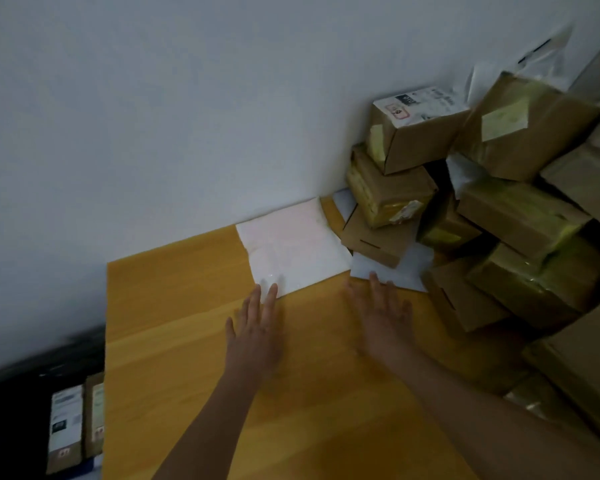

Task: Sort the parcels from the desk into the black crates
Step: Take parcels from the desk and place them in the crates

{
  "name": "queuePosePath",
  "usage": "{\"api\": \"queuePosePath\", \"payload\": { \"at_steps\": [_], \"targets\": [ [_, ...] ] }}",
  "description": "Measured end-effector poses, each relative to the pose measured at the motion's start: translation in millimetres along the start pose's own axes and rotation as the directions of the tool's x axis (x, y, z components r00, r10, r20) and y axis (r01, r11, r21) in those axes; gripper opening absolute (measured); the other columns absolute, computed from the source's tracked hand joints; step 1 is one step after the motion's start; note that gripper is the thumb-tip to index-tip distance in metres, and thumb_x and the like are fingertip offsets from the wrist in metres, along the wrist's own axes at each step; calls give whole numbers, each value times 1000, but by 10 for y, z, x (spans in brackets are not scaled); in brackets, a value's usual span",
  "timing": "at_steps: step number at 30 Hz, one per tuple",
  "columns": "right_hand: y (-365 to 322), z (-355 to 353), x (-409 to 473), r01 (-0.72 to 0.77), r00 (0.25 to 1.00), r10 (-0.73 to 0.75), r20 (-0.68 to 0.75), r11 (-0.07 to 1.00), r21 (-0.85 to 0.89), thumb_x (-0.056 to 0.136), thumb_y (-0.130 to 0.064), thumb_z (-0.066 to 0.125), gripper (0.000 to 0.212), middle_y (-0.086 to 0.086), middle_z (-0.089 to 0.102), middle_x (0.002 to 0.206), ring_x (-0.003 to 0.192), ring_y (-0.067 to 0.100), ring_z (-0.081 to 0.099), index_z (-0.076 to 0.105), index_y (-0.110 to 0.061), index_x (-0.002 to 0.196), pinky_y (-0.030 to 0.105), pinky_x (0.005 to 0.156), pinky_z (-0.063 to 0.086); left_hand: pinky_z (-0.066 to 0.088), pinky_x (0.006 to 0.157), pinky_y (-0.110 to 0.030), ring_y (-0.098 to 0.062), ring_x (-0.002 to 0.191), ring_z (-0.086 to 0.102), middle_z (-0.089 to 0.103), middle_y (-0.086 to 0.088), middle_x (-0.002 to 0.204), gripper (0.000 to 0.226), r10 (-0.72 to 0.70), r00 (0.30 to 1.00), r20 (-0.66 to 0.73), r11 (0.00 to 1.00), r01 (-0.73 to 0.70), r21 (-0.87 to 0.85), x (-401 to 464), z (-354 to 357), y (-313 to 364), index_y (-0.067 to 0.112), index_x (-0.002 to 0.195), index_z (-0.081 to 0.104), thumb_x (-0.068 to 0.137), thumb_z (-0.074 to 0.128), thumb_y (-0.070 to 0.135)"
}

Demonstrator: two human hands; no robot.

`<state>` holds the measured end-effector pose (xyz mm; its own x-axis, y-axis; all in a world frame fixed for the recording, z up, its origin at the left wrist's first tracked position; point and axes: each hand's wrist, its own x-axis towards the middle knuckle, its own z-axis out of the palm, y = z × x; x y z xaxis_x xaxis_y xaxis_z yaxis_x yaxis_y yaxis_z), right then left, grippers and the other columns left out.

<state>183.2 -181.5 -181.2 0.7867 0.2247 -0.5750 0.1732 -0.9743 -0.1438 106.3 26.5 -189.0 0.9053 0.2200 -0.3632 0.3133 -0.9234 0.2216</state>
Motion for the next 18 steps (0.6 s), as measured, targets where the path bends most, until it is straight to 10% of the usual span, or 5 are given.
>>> {"api": "queuePosePath", "payload": {
  "at_steps": [6, 18],
  "targets": [
    [73, 12, 220, -29, 996, 28, 87, 1000, 8, 70, -39, 86, 135, 6, -42, 154, 146, 41, -23, -22, -41, 151, 59, 118, 3, 7, 120, -51, -21, 151, -12, -21, -2, 162, 90, 34, 999, 1, 987, -33, 160, 256, -15, 96, 32, 141, -35, 98, 39, 8],
    [8, -76, 354, -47, 979, 50, 195, 999, -22, 67, -33, 90, 147, 11, -50, 146, 143, 44, -28, -34, -39, 145, 66, 116, 5, 27, 117, -37, -32, 142, 33, 35, -19, 152, 69, -55, 998, 31, 897, 35, 441, 790, -30, 270, 3, 152, 14, 97, 55, 9]
  ]
}}
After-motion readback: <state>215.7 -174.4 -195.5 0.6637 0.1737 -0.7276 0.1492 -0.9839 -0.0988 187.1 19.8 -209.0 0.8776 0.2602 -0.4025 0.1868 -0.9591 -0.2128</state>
